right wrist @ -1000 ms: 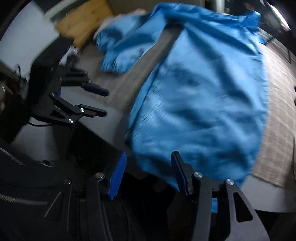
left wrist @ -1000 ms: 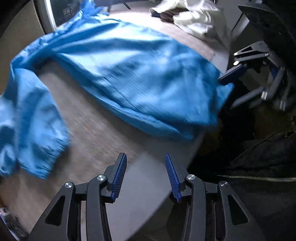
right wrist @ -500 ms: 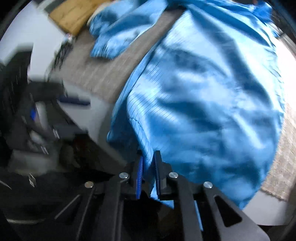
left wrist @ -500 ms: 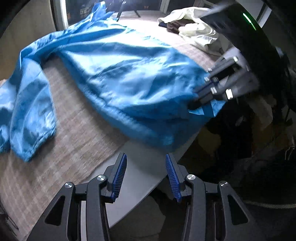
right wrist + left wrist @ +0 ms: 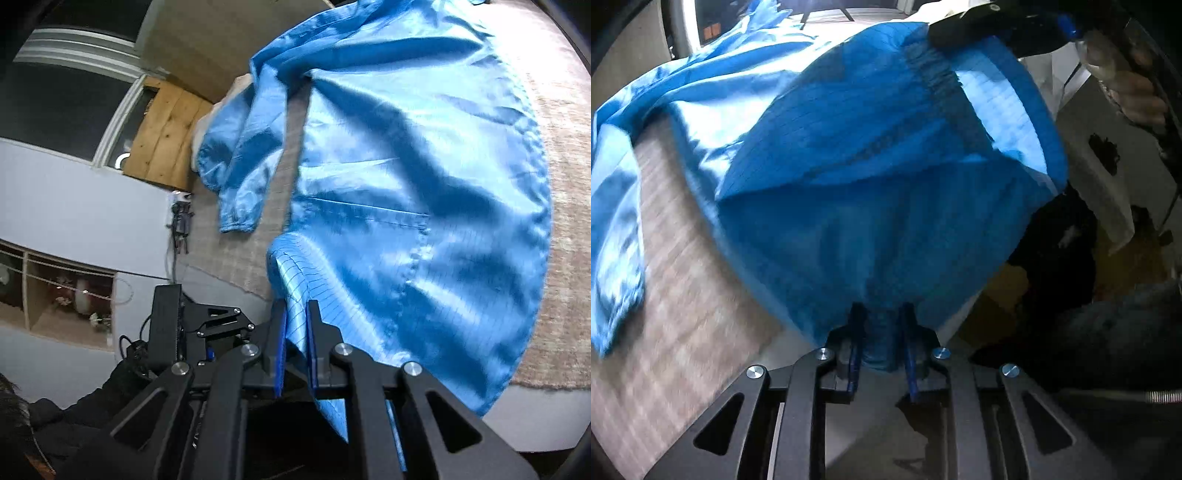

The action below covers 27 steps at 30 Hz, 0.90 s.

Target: Fold clothes

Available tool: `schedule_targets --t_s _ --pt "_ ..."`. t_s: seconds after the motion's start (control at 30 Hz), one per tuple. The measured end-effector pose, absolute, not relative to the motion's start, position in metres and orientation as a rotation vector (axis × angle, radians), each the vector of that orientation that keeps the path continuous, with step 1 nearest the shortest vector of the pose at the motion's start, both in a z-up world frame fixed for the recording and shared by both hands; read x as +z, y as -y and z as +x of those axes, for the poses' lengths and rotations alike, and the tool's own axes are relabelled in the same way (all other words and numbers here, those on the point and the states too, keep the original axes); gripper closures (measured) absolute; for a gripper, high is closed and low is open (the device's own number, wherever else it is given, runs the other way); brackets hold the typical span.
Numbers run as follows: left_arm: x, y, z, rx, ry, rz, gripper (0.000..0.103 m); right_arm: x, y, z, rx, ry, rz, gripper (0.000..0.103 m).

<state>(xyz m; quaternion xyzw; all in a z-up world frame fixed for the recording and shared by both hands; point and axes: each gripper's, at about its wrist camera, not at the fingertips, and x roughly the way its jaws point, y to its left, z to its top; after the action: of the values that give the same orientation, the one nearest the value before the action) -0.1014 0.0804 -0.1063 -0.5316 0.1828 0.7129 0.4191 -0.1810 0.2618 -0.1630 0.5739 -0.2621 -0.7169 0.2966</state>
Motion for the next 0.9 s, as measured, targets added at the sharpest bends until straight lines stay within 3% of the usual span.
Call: schedule_targets --t_s 0.1,0.13,0.17,0.2,0.37,0.43,0.5,0.63,0.73,0.8,0.9 --pt "-0.091 -0.059 -0.095 1.834 -0.379 -1.341 0.082 -0.162 -0.247 -0.182 -1.849 0.683 1.492 0.093" --pt "-0.085 -0.051 -0.096 1.844 -0.334 -1.351 0.074 -0.166 -0.237 -0.181 -1.822 0.660 1.501 0.093" --pt "-0.079 -0.044 -0.098 1.865 -0.301 -1.361 0.058 -0.174 -0.224 -0.180 -1.788 0.623 1.527 0.092" --pt "-0.073 -0.036 -0.099 1.885 -0.268 -1.369 0.055 -0.182 -0.210 -0.178 -1.746 0.584 1.561 0.090" --pt "-0.047 -0.031 -0.122 1.975 -0.263 -1.319 0.055 -0.205 -0.189 -0.151 -1.617 0.441 1.701 0.081" --pt "-0.042 -0.045 -0.131 1.975 -0.286 -1.279 0.055 -0.186 -0.222 -0.143 -1.678 0.552 1.622 0.071" --pt "-0.044 -0.069 -0.134 1.930 -0.349 -1.234 0.055 -0.168 -0.257 -0.136 -1.752 0.653 1.547 0.067" --pt "-0.070 -0.122 -0.129 1.762 -0.513 -1.215 0.056 -0.156 -0.339 -0.123 -2.151 0.629 1.587 0.067" --pt "-0.107 -0.132 -0.128 1.731 -0.787 -1.297 0.059 -0.175 -0.360 -0.122 -2.195 0.659 1.638 0.067" --pt "-0.109 -0.115 -0.136 1.747 -0.721 -1.349 0.058 -0.188 -0.353 -0.128 -2.186 0.656 1.647 0.067" --pt "-0.098 -0.098 -0.145 1.772 -0.662 -1.382 0.062 -0.208 -0.323 -0.138 -2.189 0.496 1.730 0.067"
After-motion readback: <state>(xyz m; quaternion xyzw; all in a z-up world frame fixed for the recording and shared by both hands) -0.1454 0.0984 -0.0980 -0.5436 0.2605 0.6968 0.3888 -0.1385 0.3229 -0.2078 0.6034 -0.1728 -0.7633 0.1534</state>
